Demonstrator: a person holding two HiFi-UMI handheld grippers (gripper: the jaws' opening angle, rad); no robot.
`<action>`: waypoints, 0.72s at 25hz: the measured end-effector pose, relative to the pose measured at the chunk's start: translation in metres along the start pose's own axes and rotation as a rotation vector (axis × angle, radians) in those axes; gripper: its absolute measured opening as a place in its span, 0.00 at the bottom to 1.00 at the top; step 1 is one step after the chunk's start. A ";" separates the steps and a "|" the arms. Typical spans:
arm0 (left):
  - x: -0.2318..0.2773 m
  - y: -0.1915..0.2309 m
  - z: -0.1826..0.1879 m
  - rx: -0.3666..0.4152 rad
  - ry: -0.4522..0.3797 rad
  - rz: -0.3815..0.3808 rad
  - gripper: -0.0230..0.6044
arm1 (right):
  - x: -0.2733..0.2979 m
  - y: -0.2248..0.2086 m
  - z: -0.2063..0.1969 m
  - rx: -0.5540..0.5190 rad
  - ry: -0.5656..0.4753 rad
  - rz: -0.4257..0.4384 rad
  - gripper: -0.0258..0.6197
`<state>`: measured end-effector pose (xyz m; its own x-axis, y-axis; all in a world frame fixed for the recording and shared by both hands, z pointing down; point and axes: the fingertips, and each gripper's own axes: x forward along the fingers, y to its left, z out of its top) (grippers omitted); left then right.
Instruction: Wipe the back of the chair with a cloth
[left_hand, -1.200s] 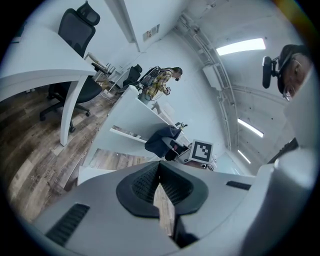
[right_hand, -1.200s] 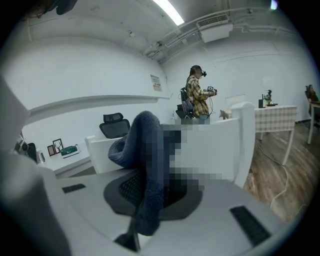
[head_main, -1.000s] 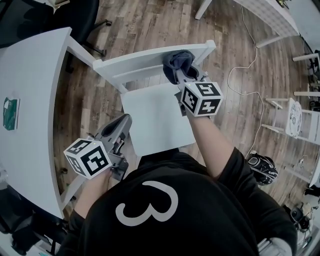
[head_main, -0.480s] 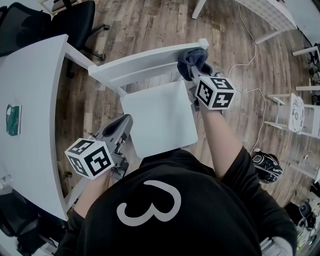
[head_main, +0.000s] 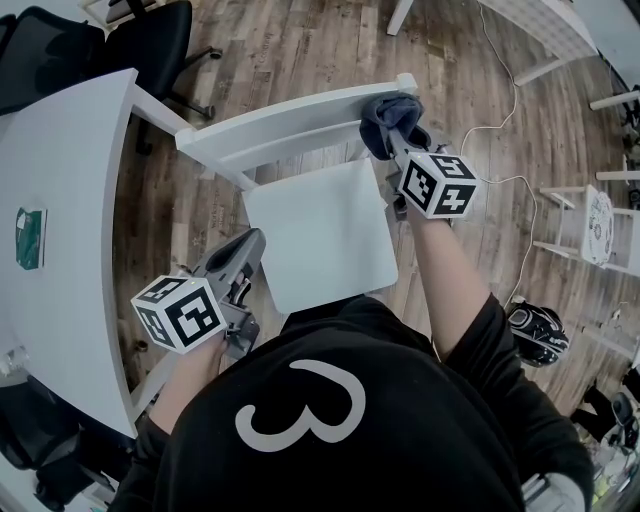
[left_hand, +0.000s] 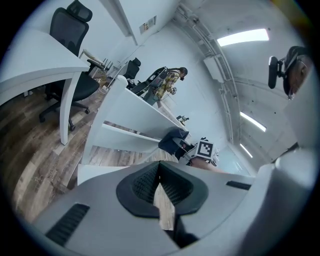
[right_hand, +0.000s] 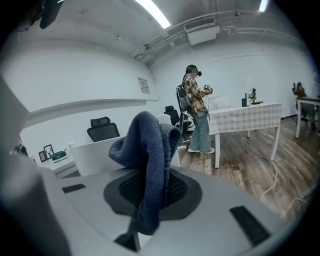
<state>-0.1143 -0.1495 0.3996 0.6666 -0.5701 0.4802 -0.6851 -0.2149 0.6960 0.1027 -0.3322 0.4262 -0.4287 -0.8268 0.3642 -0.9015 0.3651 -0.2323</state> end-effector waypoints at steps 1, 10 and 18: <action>0.001 -0.001 -0.001 -0.002 0.000 -0.003 0.06 | -0.002 0.001 0.000 0.002 -0.006 0.012 0.12; -0.001 0.004 -0.007 -0.034 -0.021 -0.015 0.06 | -0.024 0.063 -0.024 0.048 -0.057 0.259 0.12; -0.026 0.029 -0.012 -0.097 -0.085 0.006 0.06 | -0.011 0.154 -0.046 0.085 -0.018 0.460 0.12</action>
<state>-0.1479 -0.1311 0.4140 0.6323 -0.6375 0.4402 -0.6549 -0.1363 0.7434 -0.0340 -0.2477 0.4282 -0.7809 -0.5948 0.1908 -0.6098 0.6597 -0.4392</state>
